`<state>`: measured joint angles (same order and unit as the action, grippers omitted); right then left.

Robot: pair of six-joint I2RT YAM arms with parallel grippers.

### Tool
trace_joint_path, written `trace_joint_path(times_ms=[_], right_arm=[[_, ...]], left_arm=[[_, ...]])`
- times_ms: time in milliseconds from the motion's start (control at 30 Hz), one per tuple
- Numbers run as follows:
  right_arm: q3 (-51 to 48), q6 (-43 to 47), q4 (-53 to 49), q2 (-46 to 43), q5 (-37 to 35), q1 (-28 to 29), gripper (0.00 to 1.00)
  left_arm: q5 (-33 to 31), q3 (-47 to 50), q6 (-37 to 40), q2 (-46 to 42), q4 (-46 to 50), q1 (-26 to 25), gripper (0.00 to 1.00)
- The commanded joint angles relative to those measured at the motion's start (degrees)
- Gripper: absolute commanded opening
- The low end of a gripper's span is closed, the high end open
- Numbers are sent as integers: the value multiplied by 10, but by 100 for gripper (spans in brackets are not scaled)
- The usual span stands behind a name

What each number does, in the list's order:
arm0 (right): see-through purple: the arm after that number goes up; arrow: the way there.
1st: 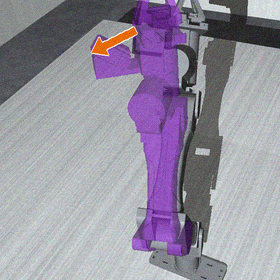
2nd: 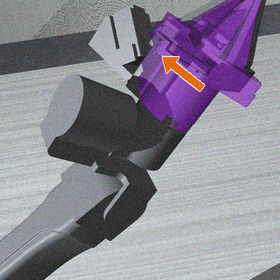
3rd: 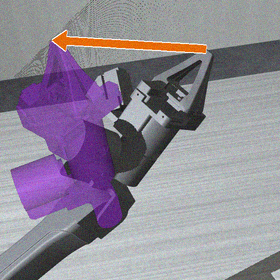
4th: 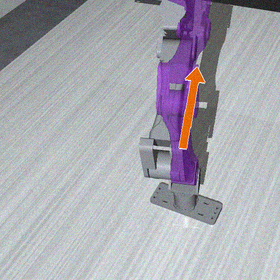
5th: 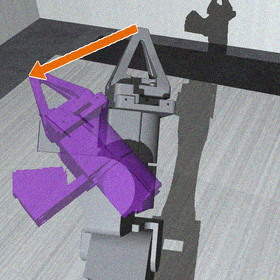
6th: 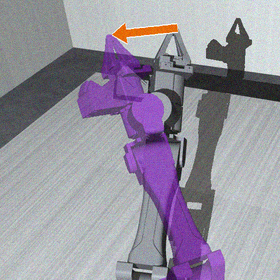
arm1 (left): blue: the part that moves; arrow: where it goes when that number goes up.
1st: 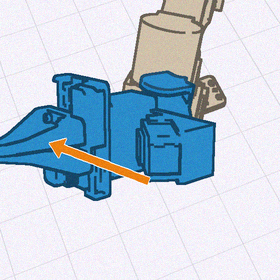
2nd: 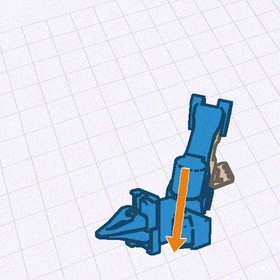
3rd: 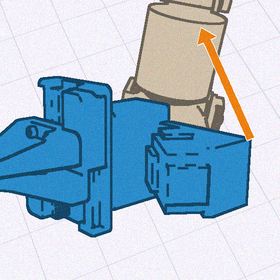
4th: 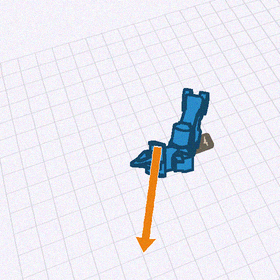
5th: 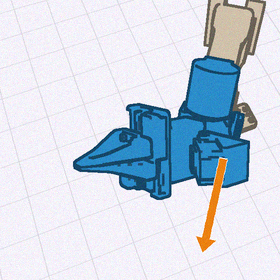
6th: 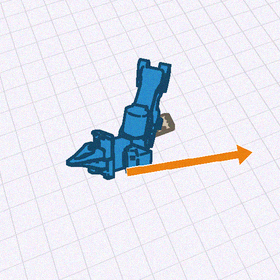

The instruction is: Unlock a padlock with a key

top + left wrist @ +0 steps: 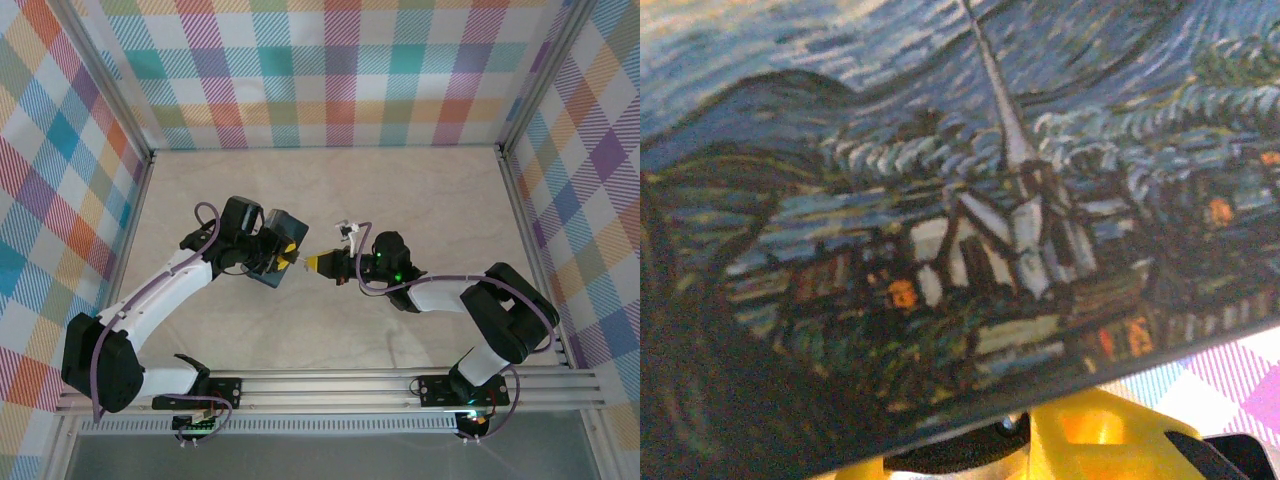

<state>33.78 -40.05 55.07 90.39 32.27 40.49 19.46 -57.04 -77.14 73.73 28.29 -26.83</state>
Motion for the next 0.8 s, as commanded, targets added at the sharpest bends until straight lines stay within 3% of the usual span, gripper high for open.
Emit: trace_joint_path(times_ms=[0,400,767], right_arm=[[16,-4,27,13,-1,2,0],[12,-38,93,36,4,-1,0],[25,-50,94,43,16,0,0]], left_arm=[[4,0,3,-21,-30,5,12],[5,3,-3,-26,-34,6,11],[11,5,-2,-26,-39,5,11]])
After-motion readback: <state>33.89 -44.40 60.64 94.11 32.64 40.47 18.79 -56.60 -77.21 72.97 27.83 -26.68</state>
